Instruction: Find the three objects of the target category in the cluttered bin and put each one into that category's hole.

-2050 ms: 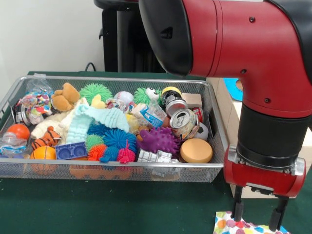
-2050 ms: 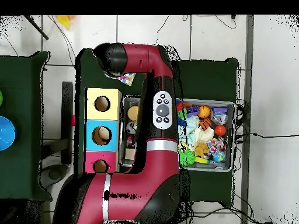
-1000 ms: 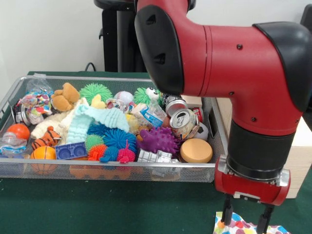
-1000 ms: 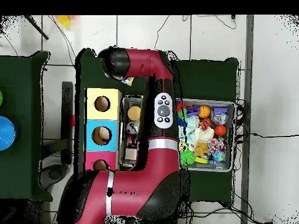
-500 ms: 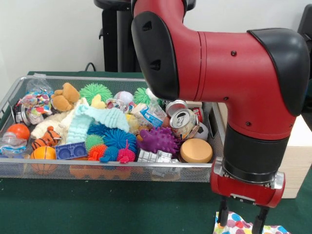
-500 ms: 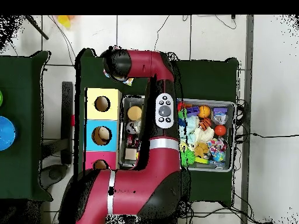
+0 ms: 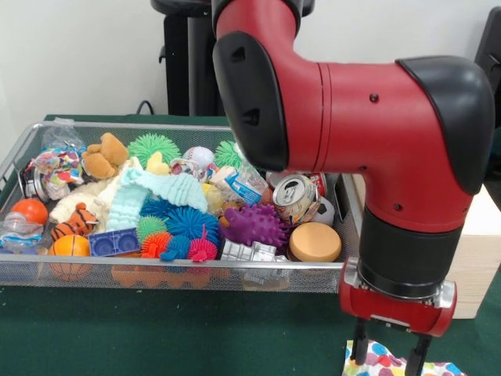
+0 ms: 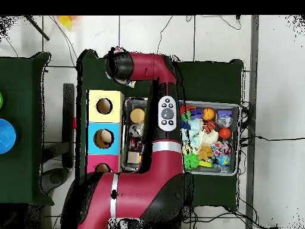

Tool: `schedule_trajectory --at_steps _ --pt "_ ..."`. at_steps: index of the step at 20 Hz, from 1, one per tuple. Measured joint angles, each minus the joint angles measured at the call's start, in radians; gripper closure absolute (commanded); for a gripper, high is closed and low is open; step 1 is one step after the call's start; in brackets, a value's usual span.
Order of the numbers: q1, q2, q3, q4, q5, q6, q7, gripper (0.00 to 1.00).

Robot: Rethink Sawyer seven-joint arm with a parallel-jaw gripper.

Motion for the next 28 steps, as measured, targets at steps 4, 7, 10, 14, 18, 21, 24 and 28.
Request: schedule_trajectory --at_steps 4,7,10,14,18,21,24,28 --pt "0.000 0.018 0.018 0.000 -0.001 0.000 0.000 0.00" --pt "0.000 0.031 0.021 0.000 -0.001 0.000 0.000 0.00" --pt "-0.001 0.042 0.022 0.000 -0.002 0.000 0.000 0.00" --pt "-0.001 0.051 0.023 0.001 -0.003 0.000 0.000 0.00" --pt "-0.001 0.052 0.024 0.001 -0.005 0.000 0.000 0.00" --pt "-0.001 0.052 0.024 0.001 -0.005 0.000 0.000 0.00" --pt "-0.001 0.052 0.024 0.001 -0.005 0.000 0.000 0.00" --pt "-0.001 0.053 0.025 0.001 -0.005 0.000 0.000 0.00"
